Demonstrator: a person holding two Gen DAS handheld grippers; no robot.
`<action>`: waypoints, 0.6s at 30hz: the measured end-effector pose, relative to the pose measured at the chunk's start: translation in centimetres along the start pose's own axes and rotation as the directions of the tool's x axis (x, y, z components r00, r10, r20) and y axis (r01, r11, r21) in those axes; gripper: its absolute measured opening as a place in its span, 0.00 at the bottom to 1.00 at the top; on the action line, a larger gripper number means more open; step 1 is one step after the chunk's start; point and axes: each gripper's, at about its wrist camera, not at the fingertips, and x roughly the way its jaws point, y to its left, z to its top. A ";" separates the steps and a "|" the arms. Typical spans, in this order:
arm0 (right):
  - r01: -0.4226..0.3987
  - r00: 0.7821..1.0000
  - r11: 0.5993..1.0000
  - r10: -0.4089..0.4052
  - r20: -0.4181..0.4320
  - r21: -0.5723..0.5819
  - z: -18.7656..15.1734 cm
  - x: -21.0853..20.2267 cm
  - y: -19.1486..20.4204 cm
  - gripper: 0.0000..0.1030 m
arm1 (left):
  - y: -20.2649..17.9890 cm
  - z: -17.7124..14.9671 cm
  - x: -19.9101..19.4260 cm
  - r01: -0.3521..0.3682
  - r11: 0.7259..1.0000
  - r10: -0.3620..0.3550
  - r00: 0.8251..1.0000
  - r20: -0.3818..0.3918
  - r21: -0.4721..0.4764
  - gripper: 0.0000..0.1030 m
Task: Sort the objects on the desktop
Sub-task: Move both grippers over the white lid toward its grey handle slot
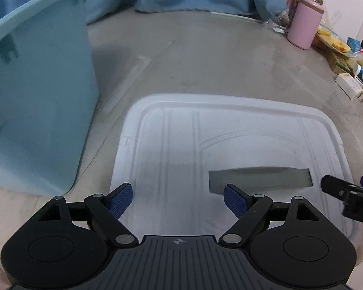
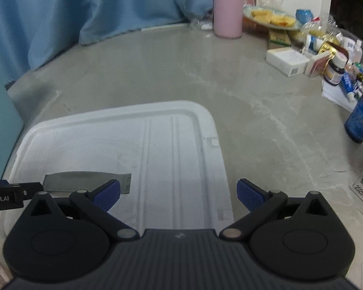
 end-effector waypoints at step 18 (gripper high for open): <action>0.000 0.996 1.000 -0.003 -0.091 -0.027 0.6 2.0 0.8 1.00 | -0.8 0.9 1.9 0.026 0.999 -0.024 0.998 -0.055 0.035 1.00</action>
